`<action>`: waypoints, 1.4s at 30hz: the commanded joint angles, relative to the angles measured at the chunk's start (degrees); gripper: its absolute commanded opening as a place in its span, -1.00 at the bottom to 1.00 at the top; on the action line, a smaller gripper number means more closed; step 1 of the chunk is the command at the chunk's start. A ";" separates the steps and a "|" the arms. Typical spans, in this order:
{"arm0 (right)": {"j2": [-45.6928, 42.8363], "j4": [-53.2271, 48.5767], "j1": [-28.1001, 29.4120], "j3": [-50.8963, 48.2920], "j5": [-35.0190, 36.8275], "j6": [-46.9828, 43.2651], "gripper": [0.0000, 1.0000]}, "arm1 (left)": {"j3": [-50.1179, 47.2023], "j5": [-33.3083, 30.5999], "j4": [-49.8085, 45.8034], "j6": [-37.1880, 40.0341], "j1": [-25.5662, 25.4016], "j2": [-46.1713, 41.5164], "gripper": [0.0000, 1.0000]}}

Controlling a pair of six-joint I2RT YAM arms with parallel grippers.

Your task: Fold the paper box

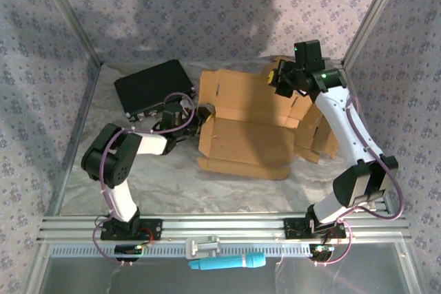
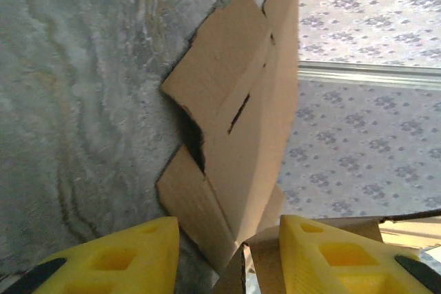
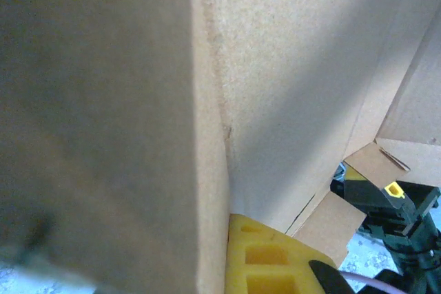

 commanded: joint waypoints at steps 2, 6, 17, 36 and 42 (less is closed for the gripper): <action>-1.21 -0.73 2.89 -2.74 0.07 -0.83 -1.00 | 0.62 -1.81 -16.96 9.95 -0.46 -8.96 -0.09; -2.01 5.06 6.49 -8.10 3.43 -1.87 -1.00 | -0.54 -4.62 -38.39 16.97 -0.11 -17.27 0.07; 1.69 16.81 17.86 -15.09 10.62 -4.22 -1.00 | -5.66 -16.99 -77.01 24.70 3.63 -42.97 0.22; 2.73 33.43 17.38 -19.67 5.22 -22.56 -1.00 | 2.06 -8.98 -71.97 35.78 22.25 -41.88 0.05; 2.46 34.35 16.59 -24.13 2.98 -21.12 -1.00 | 1.15 -7.76 -65.59 44.54 22.32 -37.26 -0.13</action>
